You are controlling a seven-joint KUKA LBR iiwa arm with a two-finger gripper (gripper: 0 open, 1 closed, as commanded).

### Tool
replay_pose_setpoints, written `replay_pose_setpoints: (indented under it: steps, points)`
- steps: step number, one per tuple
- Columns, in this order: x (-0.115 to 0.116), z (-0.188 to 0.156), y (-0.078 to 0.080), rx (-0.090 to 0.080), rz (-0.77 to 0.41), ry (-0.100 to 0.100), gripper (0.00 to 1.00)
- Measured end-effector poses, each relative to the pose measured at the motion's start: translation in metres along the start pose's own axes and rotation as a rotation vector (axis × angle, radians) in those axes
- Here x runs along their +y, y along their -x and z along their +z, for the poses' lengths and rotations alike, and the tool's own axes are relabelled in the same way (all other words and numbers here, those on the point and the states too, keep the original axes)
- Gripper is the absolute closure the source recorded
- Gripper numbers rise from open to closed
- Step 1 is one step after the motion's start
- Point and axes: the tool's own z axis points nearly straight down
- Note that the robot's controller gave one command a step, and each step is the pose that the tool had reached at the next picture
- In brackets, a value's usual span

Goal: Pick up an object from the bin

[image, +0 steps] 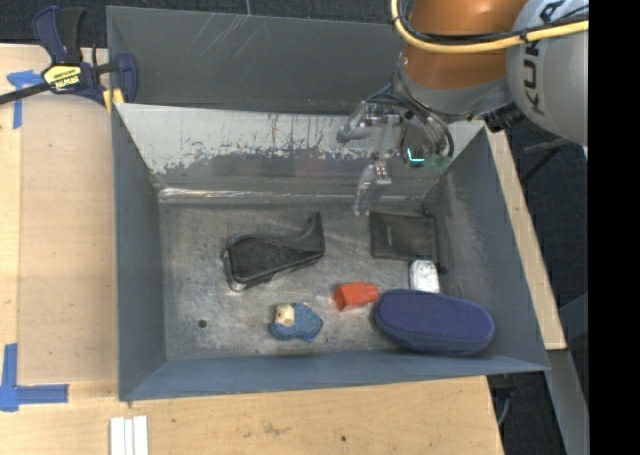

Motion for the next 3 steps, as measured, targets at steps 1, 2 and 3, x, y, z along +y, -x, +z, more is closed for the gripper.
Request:
replay_pose_setpoints:
  steps: [1, 2, 3]
  points:
    - [0.005, 0.145, -0.074, -0.013, -0.187, -0.001, 0.0]
    - [0.043, 0.14, -0.053, -0.01, -0.106, 0.001, 0.0]
    - [0.036, 0.168, -0.079, -0.017, 0.18, 0.004, 0.0]
